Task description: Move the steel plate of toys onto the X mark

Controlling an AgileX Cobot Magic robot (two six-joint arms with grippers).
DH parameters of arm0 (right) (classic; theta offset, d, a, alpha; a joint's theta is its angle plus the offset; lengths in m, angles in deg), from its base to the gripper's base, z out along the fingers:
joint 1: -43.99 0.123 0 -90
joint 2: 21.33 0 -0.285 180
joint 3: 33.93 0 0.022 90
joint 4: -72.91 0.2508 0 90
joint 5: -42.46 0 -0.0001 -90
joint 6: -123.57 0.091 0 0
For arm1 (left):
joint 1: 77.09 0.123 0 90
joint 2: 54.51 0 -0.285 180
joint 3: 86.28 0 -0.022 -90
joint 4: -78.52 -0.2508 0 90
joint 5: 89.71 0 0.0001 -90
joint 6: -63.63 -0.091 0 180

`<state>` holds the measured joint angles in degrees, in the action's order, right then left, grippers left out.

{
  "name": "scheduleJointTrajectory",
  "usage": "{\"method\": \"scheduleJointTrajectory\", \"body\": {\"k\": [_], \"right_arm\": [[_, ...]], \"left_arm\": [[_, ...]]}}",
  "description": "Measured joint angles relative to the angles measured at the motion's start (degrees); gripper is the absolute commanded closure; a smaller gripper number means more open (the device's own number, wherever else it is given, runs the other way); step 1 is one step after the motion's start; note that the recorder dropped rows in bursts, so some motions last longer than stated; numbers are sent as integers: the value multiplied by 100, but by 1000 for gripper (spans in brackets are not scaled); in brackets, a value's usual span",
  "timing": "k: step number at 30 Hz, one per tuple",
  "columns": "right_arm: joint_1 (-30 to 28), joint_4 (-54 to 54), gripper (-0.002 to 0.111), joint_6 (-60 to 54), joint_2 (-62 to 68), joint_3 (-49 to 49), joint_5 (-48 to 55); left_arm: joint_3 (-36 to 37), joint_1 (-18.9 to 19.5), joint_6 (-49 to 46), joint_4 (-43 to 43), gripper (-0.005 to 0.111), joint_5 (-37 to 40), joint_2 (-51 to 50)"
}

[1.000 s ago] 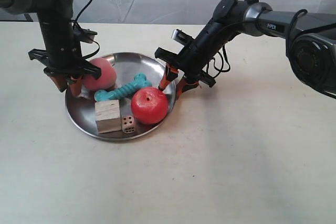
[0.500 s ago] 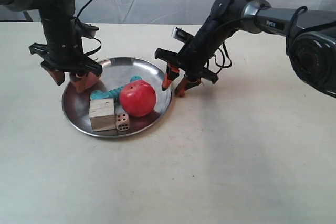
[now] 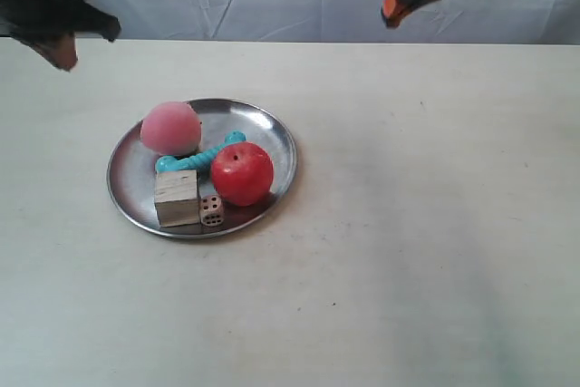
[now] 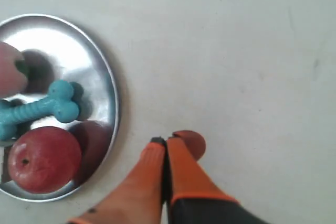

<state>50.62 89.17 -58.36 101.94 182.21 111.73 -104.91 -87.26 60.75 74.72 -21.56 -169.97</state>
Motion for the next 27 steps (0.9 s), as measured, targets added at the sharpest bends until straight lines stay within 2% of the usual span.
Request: {"method": "scheduleJointTrajectory", "body": {"k": [4, 8, 12, 17, 20, 22, 27], "right_arm": [[47, -102, 108, -179, -1416, -666, -284], [275, -139, 108, -398, -2927, -1783, -873], [650, -137, 108, -467, -4605, -3549, -1751], [1050, -126, 108, -474, -6282, -5873, -3368], [1124, -105, 108, -480, -6999, -7047, -4369], [1124, 27, 108, -447, -7392, -7707, -4640], [1124, 444, 108, -392, -8000, -8619, -4412]], "left_arm": [[733, 30, 118, 0, 106, -894, 1635], [1916, 30, 139, 380, 106, -2174, 3582], [3428, 30, 103, 773, 106, -3464, 5494], [4887, 30, 93, 829, 106, -4312, 7429], [5579, 30, 93, 799, 106, -4450, 8130], [5838, 30, 93, 799, 106, -4330, 8457], [6007, 30, 93, 799, 106, -3677, 9021]]}}
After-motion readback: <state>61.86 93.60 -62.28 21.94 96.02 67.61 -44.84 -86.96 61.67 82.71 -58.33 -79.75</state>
